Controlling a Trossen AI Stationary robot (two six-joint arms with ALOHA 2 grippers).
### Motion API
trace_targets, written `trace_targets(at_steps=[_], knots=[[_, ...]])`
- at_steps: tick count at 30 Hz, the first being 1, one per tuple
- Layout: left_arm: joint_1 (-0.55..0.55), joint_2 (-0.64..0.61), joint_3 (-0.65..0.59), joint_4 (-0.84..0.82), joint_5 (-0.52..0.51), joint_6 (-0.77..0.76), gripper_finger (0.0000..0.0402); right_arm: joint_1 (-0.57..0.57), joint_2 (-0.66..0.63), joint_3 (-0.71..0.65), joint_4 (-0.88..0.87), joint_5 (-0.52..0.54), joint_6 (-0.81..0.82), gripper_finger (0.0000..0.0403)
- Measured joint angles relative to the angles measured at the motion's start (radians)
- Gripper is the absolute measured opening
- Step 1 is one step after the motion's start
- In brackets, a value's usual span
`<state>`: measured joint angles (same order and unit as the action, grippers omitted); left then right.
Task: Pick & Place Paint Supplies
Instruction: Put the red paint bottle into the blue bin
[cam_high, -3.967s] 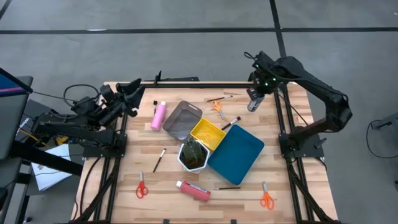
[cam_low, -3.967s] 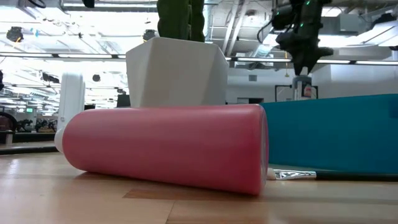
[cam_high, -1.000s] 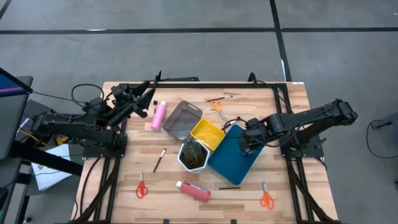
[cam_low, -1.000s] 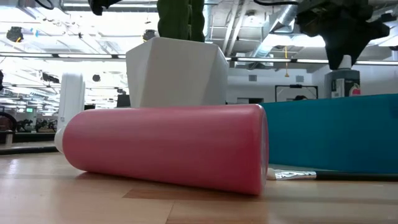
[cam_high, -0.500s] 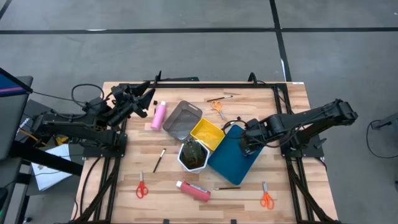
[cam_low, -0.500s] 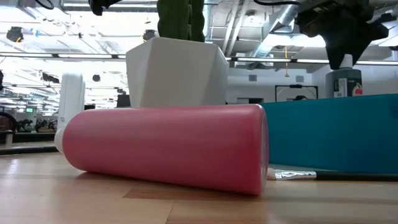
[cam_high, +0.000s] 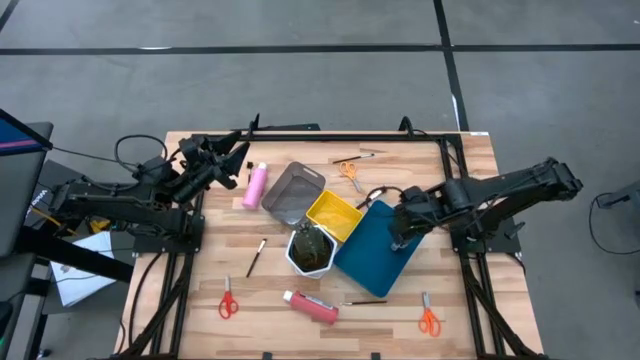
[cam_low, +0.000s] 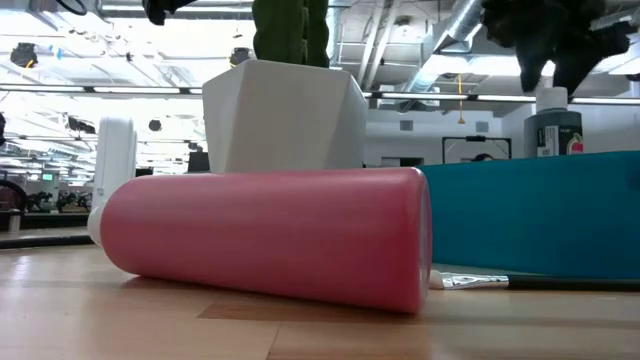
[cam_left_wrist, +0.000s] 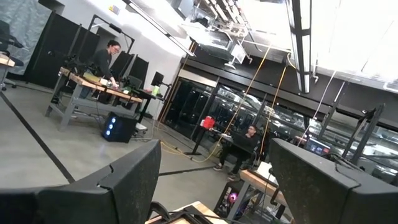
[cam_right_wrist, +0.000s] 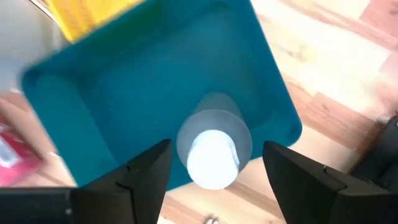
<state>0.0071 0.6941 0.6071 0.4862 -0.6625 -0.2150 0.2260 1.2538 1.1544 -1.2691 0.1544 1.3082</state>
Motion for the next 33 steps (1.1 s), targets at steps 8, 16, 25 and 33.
trace_targets(at_steps=[8,16,25,33], knots=[[0.000,0.000,0.000,0.000,-0.019,-0.003,0.0294,0.003,-0.175,0.060,0.128,0.303,-0.049,0.0249],[-0.016,0.000,0.000,0.000,-0.019,-0.011,0.0294,0.011,-0.330,0.068,0.465,0.561,-0.415,0.0249],[-0.099,0.000,0.001,-0.118,0.013,-0.061,0.0294,-0.040,-0.382,0.066,0.661,0.572,-0.652,0.0249],[-0.200,0.047,0.001,-0.372,0.249,-0.389,0.0294,-0.082,-0.385,0.066,0.795,0.546,-0.822,0.0249]])
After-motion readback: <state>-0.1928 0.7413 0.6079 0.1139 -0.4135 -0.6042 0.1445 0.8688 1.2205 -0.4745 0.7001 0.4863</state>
